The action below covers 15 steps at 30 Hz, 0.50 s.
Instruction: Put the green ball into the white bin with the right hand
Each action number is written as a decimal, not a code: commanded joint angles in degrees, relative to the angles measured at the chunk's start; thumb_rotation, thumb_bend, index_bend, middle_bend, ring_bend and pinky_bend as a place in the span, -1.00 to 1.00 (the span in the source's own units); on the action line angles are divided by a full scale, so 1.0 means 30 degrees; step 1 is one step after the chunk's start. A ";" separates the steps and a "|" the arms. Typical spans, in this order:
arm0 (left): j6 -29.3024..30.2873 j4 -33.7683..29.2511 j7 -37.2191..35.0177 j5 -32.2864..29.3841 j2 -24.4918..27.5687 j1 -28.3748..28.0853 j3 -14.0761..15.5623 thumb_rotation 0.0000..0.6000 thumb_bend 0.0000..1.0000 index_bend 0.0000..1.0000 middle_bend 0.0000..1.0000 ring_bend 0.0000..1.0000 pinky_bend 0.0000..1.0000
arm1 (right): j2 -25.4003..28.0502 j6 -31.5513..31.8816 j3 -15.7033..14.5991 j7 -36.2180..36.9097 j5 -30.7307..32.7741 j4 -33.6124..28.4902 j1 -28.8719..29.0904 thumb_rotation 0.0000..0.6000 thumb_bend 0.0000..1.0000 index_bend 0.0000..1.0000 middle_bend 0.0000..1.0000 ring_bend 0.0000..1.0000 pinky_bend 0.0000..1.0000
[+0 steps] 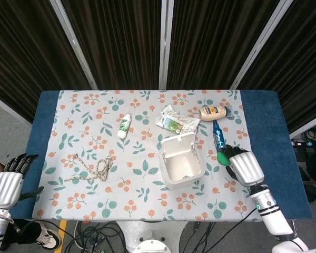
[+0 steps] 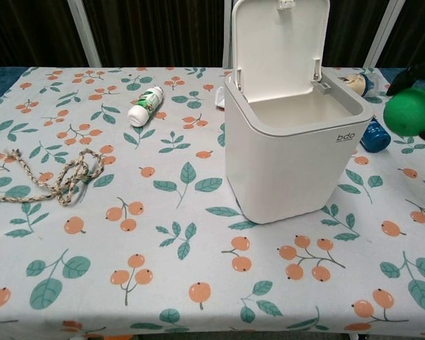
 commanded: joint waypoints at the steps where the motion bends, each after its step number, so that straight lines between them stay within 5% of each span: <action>1: 0.0003 -0.0042 0.0049 0.0014 0.0004 -0.0007 -0.0004 1.00 -0.95 -0.69 -0.66 -0.80 -0.66 | 0.1601 0.1804 0.0315 0.0516 -0.2107 -0.1884 -0.0437 1.00 -0.31 0.14 0.01 -0.06 0.30; 8: 0.0059 -0.0169 0.0177 0.0065 0.0046 -0.0018 -0.0027 1.00 -0.95 -0.69 -0.66 -0.80 -0.66 | 0.2450 0.2267 0.0587 0.0133 -0.4274 -0.3599 -0.0123 1.00 -0.30 0.14 0.01 -0.06 0.30; 15: 0.0072 -0.0072 0.0107 0.0022 0.0009 0.0026 -0.0014 1.00 -0.95 -0.69 -0.66 -0.80 -0.66 | 0.1073 0.0613 0.0908 0.0163 -0.4420 -0.3375 0.1058 1.00 -0.31 0.13 0.00 -0.06 0.30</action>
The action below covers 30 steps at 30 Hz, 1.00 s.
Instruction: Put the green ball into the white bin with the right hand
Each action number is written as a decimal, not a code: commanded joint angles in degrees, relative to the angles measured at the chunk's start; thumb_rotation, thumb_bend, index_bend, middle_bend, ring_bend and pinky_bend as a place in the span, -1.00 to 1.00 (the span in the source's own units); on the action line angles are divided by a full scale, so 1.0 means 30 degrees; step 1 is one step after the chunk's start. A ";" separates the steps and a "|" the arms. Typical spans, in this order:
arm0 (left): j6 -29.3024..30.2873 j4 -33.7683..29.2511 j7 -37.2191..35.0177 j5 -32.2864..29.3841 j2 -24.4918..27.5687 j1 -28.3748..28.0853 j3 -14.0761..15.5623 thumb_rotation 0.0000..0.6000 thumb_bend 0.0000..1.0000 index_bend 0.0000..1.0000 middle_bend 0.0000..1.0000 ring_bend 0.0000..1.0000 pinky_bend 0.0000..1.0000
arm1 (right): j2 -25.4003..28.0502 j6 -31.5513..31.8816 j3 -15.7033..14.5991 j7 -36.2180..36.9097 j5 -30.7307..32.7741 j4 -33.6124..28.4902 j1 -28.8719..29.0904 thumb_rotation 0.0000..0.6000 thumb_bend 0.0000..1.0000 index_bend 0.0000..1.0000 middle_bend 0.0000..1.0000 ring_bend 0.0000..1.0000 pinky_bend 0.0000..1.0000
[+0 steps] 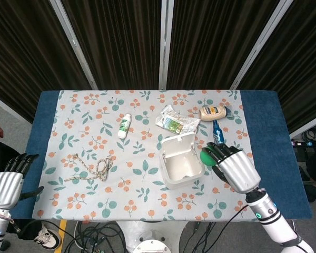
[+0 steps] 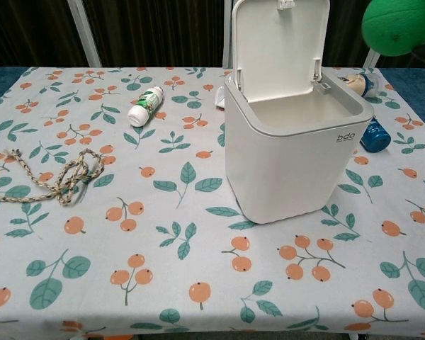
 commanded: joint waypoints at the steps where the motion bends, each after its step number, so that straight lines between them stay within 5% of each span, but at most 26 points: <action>1: 0.0000 0.0041 -0.0044 -0.0018 0.0000 0.0010 -0.0002 1.00 -0.95 -0.69 -0.66 -0.80 -0.66 | -0.0828 -0.0775 0.0203 0.0069 -0.0070 0.0276 0.0638 1.00 -0.31 0.11 0.00 -0.07 0.30; 8: 0.0000 0.0175 -0.0195 -0.0022 -0.0034 0.0028 0.0011 1.00 -0.95 -0.69 -0.66 -0.80 -0.66 | -0.1528 -0.1832 0.0146 0.0168 -0.0130 0.0317 0.1304 1.00 -0.54 -0.27 -0.20 -0.32 0.03; 15: -0.0014 0.0251 -0.0284 -0.0012 -0.0046 0.0017 0.0009 1.00 -0.95 -0.69 -0.66 -0.80 -0.66 | -0.1084 -0.2295 -0.0007 0.0335 0.0274 -0.0068 0.1329 1.00 -0.91 -0.76 -0.64 -0.83 -0.49; 23: 0.0178 0.0109 -0.0229 0.0085 0.0012 0.0044 -0.0030 1.00 -0.95 -0.69 -0.66 -0.80 -0.66 | -0.0588 -0.1686 -0.0140 0.0492 0.0038 -0.0119 0.0959 1.00 -1.00 -0.88 -0.79 -0.98 -0.66; 30: 0.0423 0.0135 -0.0363 0.0182 0.0027 0.0093 -0.0079 1.00 -0.95 -0.69 -0.66 -0.80 -0.66 | 0.0894 0.2132 -0.0728 0.2016 0.0144 0.1411 -0.1747 1.00 -0.99 -0.92 -0.82 -1.00 -0.69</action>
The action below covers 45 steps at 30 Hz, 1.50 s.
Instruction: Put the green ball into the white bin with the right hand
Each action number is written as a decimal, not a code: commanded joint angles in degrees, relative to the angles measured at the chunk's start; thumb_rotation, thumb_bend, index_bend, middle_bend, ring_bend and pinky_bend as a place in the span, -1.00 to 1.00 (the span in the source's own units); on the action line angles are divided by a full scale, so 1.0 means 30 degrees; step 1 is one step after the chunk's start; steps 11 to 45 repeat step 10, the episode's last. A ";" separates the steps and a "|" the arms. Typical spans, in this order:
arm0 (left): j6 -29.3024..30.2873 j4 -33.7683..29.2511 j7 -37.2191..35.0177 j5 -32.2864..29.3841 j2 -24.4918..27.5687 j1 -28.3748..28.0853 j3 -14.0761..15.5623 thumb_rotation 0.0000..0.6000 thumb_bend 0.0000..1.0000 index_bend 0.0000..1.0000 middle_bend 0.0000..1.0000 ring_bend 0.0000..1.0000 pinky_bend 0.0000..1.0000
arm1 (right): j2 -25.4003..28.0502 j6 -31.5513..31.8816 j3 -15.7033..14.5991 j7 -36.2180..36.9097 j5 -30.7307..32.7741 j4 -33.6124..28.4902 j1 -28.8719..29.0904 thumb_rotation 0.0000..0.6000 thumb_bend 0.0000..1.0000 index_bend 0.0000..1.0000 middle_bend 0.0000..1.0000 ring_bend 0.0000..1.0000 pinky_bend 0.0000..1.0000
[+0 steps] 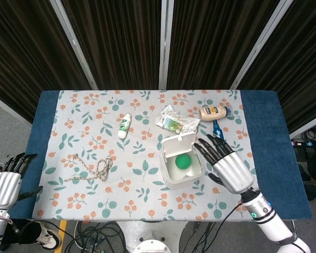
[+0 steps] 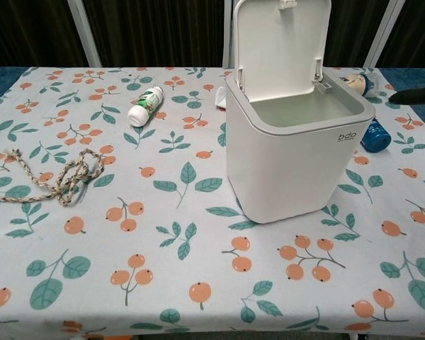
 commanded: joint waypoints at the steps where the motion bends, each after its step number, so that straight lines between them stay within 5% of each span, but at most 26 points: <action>1: 0.0061 -0.0073 0.0005 0.0008 0.0018 0.0006 -0.0037 1.00 -0.95 -0.69 -0.66 -0.80 -0.66 | 0.1097 0.2474 -0.0511 0.1618 0.0336 0.1381 -0.2015 1.00 -0.98 -0.93 -0.83 -1.00 -0.70; 10: 0.0189 -0.0264 0.0313 0.0311 0.0078 -0.0206 -0.0174 1.00 -0.95 -0.69 -0.66 -0.80 -0.66 | 0.1318 0.4160 -0.1112 0.5736 0.3717 0.6259 -0.5229 1.00 -0.92 -1.00 -1.00 -1.00 -0.92; 45: 0.0189 -0.0264 0.0313 0.0311 0.0078 -0.0206 -0.0174 1.00 -0.95 -0.69 -0.66 -0.80 -0.66 | 0.1318 0.4160 -0.1112 0.5736 0.3717 0.6259 -0.5229 1.00 -0.92 -1.00 -1.00 -1.00 -0.92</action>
